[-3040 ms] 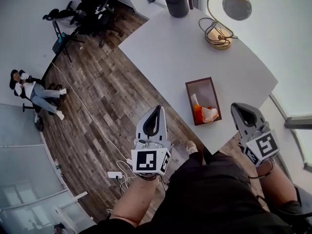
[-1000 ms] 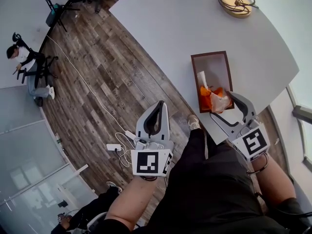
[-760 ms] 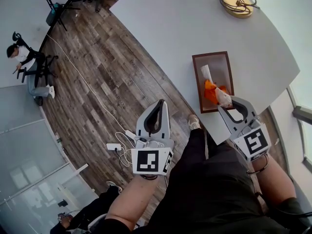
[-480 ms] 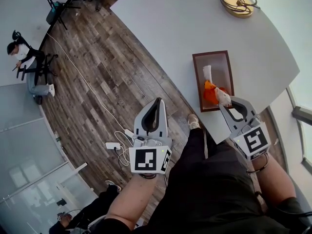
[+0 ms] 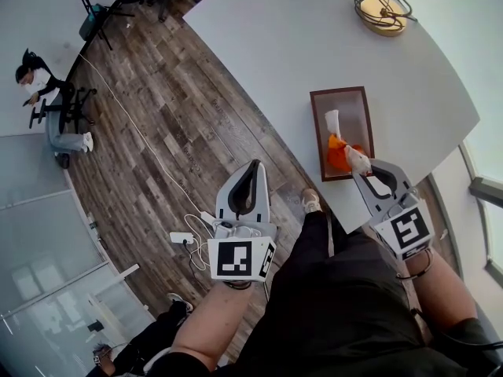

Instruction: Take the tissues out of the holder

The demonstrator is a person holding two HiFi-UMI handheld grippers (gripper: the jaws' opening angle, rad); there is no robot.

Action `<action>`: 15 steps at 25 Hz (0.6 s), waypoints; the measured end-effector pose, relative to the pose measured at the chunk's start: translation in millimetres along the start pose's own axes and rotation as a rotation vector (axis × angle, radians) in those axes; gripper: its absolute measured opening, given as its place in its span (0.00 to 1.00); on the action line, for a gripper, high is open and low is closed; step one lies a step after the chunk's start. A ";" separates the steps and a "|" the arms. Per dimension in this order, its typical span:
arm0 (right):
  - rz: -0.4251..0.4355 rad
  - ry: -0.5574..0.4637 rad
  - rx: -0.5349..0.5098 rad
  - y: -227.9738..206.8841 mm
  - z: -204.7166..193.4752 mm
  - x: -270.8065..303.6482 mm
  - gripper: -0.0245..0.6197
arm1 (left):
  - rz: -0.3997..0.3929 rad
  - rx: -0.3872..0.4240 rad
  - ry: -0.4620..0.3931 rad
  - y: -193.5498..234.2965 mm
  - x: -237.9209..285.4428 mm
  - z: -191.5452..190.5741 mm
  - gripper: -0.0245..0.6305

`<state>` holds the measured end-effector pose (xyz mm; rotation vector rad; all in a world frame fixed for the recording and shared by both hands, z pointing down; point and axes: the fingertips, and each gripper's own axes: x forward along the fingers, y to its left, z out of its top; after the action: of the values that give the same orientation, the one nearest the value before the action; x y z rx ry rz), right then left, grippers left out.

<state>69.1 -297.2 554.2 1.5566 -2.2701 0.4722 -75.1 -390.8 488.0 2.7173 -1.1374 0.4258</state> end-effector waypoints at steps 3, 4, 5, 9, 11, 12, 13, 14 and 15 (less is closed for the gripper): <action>0.002 -0.011 -0.005 1.5 6.7 -1.5 0.11 | 0.000 0.006 -0.005 0.5 -2.9 5.1 0.04; 0.003 -0.014 -0.013 2.2 9.0 -2.1 0.11 | 0.000 0.008 -0.008 0.7 -4.2 7.5 0.04; 0.004 -0.015 -0.023 2.6 11.0 -2.9 0.11 | 0.000 0.010 -0.013 0.6 -5.2 10.0 0.04; -0.001 -0.021 -0.060 4.2 17.6 -7.7 0.11 | 0.002 0.022 -0.026 -0.5 -8.2 18.6 0.04; -0.003 -0.027 -0.048 5.6 21.5 -9.8 0.11 | 0.003 0.026 -0.034 0.6 -10.6 23.2 0.04; -0.005 -0.029 -0.047 6.1 23.6 -11.1 0.11 | 0.003 0.026 -0.039 0.9 -11.9 25.8 0.04; -0.007 -0.031 -0.054 6.6 25.8 -12.6 0.11 | 0.003 0.027 -0.044 0.9 -13.2 28.7 0.04; -0.009 -0.033 -0.066 7.2 28.2 -14.4 0.11 | 0.002 0.027 -0.050 0.8 -14.5 31.5 0.04; -0.011 -0.035 -0.077 7.9 30.8 -16.1 0.11 | 0.003 0.027 -0.054 0.7 -15.6 34.4 0.04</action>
<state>64.3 -295.3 518.9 1.5503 -2.2770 0.3530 -79.3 -389.7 450.5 2.7667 -1.1576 0.3730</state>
